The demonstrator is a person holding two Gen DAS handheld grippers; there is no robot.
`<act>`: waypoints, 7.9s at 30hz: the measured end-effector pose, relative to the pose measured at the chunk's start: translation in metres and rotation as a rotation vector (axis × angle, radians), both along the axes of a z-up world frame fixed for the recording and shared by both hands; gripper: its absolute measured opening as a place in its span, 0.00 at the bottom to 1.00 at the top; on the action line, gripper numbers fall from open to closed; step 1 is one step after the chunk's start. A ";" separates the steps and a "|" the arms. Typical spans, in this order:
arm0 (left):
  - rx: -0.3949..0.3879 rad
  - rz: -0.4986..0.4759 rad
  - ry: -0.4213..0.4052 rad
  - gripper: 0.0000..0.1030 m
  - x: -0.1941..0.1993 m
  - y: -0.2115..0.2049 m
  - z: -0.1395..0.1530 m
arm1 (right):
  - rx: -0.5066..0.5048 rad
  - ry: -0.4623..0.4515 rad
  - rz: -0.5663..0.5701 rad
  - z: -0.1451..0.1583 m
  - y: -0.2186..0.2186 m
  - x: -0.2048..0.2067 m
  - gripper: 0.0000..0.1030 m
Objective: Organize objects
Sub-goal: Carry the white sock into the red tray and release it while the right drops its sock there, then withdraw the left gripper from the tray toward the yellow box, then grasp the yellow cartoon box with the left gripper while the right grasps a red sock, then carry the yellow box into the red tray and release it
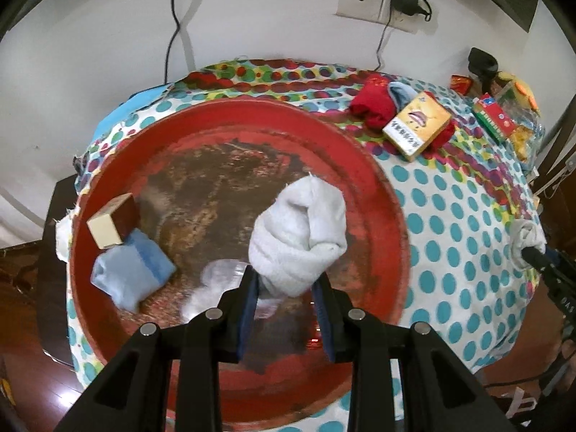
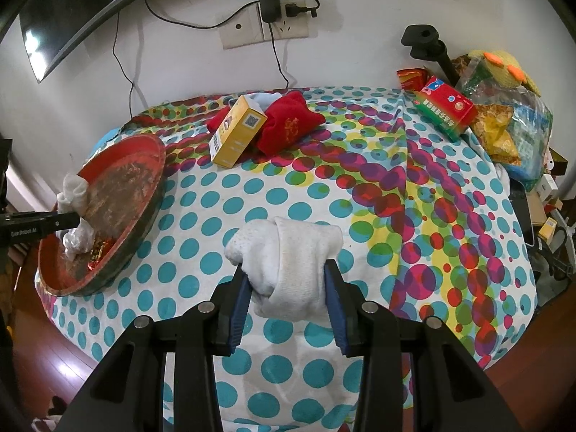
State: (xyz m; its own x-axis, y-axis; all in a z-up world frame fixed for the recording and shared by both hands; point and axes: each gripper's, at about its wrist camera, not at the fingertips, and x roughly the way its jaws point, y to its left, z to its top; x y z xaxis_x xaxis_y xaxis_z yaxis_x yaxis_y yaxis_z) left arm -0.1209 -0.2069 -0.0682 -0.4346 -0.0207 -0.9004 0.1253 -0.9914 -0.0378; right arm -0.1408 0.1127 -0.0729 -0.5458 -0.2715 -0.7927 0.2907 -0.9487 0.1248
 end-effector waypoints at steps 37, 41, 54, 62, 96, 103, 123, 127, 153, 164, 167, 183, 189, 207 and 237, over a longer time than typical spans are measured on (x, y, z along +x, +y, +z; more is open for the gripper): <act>-0.011 0.014 0.012 0.30 0.001 -0.055 -0.001 | 0.067 -0.004 -0.011 -0.013 -0.013 -0.011 0.36; -0.020 0.020 -0.013 0.30 0.002 -0.057 -0.004 | 0.061 -0.013 -0.004 -0.016 -0.016 -0.014 0.36; -0.033 0.032 -0.017 0.30 0.026 -0.070 0.006 | 0.056 0.025 0.101 0.004 -0.066 -0.012 0.36; -0.031 0.040 -0.003 0.30 0.045 -0.077 0.016 | 0.069 0.042 0.226 0.015 -0.120 -0.005 0.36; -0.024 0.105 -0.009 0.30 0.104 -0.107 0.023 | 0.116 0.014 0.551 0.002 -0.278 0.024 0.38; -0.028 0.108 -0.028 0.30 0.105 -0.103 0.021 | 0.119 0.003 0.563 -0.002 -0.282 0.023 0.40; -0.038 0.020 -0.025 0.30 0.080 -0.051 0.031 | 0.074 0.060 0.514 0.025 -0.244 0.020 0.55; -0.015 -0.039 -0.021 0.30 0.062 -0.022 0.031 | 0.062 0.069 0.453 0.031 -0.207 0.016 0.55; 0.018 -0.537 -0.023 0.38 -0.159 0.158 -0.019 | -0.102 -0.084 0.102 -0.030 0.012 -0.052 0.58; -0.043 -0.530 -0.041 0.48 -0.203 0.154 -0.030 | -0.182 -0.115 0.124 -0.049 0.009 -0.081 0.58; -0.082 -0.531 -0.014 0.54 -0.212 0.156 -0.033 | -0.186 -0.107 0.112 -0.051 0.007 -0.099 0.58; -0.112 -0.548 0.028 0.54 -0.205 0.165 -0.059 | -0.257 -0.103 0.018 -0.056 -0.033 -0.214 0.49; 0.009 -0.459 -0.003 0.29 -0.187 0.159 -0.049 | -0.219 -0.039 0.032 -0.045 -0.026 -0.186 0.36; 0.054 -0.372 -0.005 0.29 -0.087 0.188 -0.028 | -0.223 -0.087 -0.024 -0.029 0.024 -0.083 0.36; 0.008 -0.092 0.060 0.29 -0.037 0.108 0.014 | -0.199 -0.071 -0.072 -0.006 0.028 -0.038 0.37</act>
State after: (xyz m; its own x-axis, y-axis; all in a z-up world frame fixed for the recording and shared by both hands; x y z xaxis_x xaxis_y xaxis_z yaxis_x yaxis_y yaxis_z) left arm -0.1577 -0.0993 -0.0541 -0.4872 0.0291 -0.8728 0.0314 -0.9982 -0.0508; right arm -0.1791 0.1403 -0.0790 -0.5142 -0.3891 -0.7644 0.2073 -0.9211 0.3294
